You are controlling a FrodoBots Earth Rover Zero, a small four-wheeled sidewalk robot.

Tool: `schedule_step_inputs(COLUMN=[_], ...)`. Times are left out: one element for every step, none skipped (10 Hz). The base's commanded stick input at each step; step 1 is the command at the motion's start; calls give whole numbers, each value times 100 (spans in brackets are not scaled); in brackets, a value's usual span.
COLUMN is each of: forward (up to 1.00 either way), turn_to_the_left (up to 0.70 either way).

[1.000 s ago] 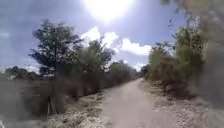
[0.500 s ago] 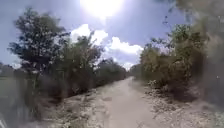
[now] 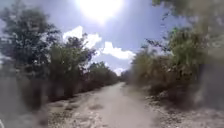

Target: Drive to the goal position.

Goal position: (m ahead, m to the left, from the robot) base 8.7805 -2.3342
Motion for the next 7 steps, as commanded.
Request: schedule_step_inputs(forward=[70,70,70,70,70,70,70], turn_to_the_left=[0,0,0,0,0,0,0])
